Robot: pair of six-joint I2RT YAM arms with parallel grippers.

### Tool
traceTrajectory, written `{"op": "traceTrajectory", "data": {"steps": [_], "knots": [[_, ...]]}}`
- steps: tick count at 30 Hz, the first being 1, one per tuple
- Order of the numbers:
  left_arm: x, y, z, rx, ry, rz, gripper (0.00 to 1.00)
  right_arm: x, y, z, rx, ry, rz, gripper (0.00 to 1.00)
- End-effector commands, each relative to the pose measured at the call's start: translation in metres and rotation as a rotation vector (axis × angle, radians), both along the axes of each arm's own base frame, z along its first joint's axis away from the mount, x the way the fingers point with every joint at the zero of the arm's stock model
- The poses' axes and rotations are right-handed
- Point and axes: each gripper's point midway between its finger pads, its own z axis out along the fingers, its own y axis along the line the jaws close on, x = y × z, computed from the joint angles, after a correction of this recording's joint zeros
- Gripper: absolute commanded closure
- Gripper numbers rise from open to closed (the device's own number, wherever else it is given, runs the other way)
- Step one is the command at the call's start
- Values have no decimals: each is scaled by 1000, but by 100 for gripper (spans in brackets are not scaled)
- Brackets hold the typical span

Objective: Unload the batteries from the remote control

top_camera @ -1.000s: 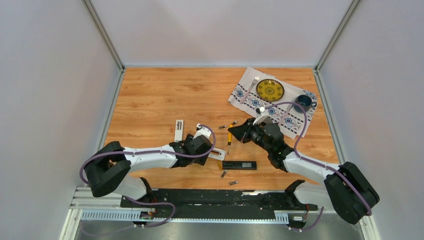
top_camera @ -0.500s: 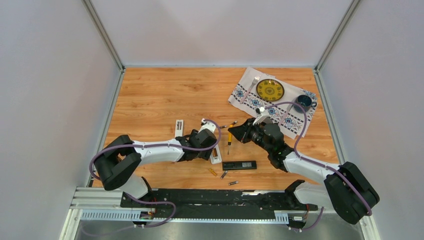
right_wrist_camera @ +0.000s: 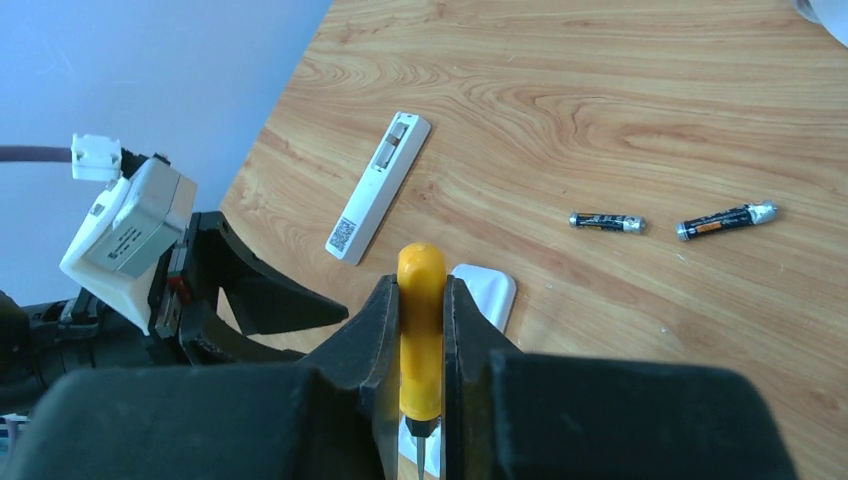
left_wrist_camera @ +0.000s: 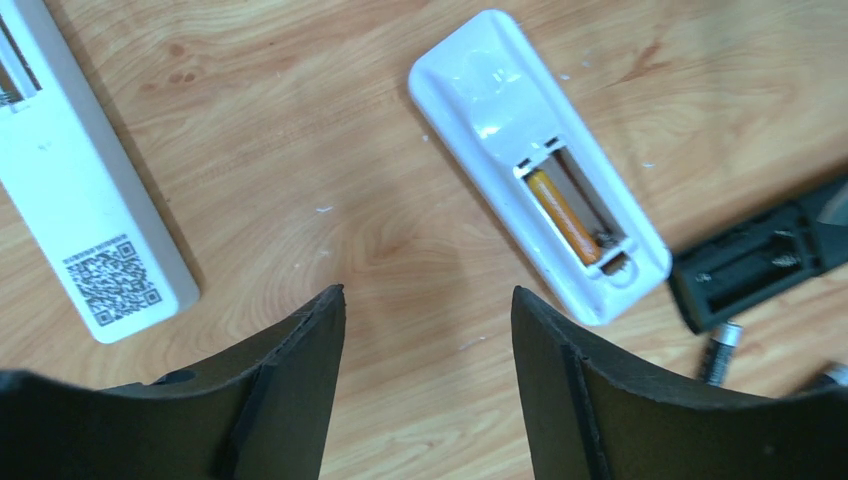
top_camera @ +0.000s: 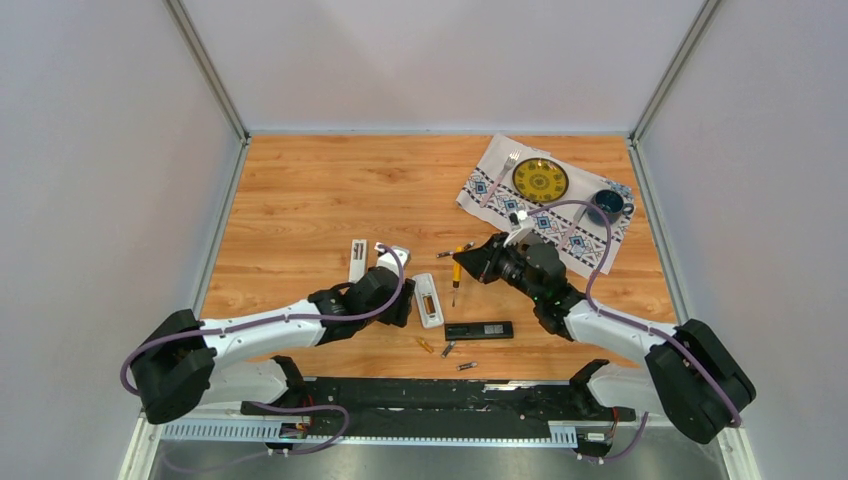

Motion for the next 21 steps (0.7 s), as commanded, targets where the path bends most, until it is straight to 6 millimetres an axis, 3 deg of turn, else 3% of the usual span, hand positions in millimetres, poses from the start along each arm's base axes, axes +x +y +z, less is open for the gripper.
{"op": "traceTrajectory", "data": {"steps": [1,5,11,16,21], "knots": [[-12,-14,5,-150,27,-23,39,12,14,35,85,-68,23,100],[-20,-21,4,-221,57,-40,48,17,23,34,85,-32,24,100],[-23,-36,7,-364,88,-71,51,23,29,31,72,16,-28,100],[-23,-33,-12,-352,121,-40,57,27,28,26,67,52,-67,100],[-17,-45,-21,-340,146,-48,64,28,28,25,67,58,-84,100]]}}
